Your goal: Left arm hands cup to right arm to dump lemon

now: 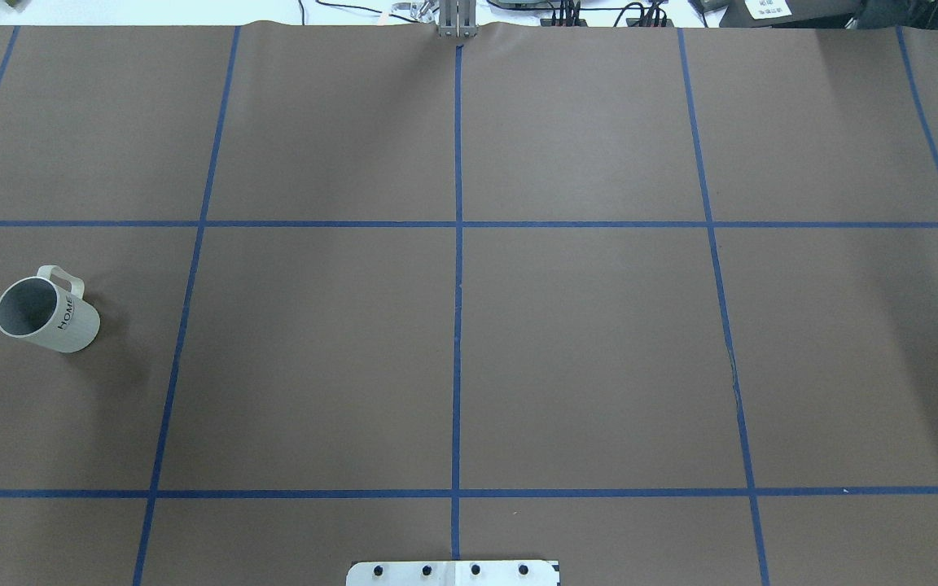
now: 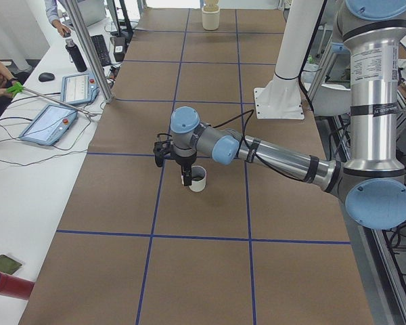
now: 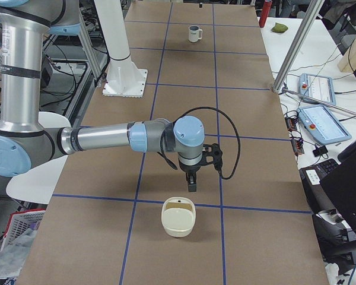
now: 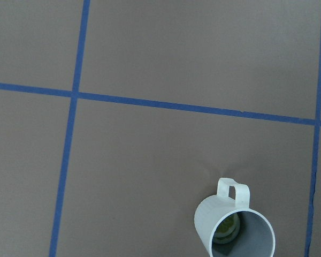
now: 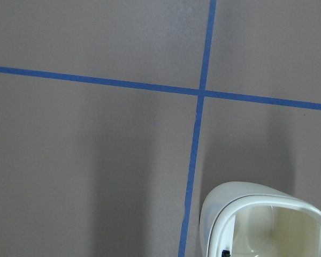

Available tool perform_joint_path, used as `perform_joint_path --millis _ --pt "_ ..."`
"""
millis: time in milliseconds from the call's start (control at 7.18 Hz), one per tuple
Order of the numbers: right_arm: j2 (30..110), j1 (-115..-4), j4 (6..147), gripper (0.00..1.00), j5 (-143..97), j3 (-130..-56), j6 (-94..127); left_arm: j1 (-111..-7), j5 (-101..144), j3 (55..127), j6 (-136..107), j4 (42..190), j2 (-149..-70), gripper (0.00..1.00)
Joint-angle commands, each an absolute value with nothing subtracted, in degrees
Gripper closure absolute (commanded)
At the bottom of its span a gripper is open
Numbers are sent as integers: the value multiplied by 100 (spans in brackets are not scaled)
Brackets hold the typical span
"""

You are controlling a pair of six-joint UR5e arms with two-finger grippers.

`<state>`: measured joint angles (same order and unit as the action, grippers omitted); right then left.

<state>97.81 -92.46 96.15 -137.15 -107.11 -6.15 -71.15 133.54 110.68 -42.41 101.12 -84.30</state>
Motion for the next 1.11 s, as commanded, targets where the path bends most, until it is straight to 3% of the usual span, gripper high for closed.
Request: perform_joint_path --millis 0,279,836,975 --pt "9773 -9246 9615 0 -13720 -10714 -615 -6314 12878 11022 -5286 10737 -8341 0" --pt "9773 -9246 9615 0 -13720 -10714 -615 -6005 12735 10532 -5405 11282 -8341 0" --pt "9773 -9246 9615 0 -13720 -10714 -624 -5757 12727 10257 -5405 11443 -8341 1" --pt "9773 -9246 9615 0 -13711 -10740 -624 -5661 12727 10161 -5405 11443 -8358 10"
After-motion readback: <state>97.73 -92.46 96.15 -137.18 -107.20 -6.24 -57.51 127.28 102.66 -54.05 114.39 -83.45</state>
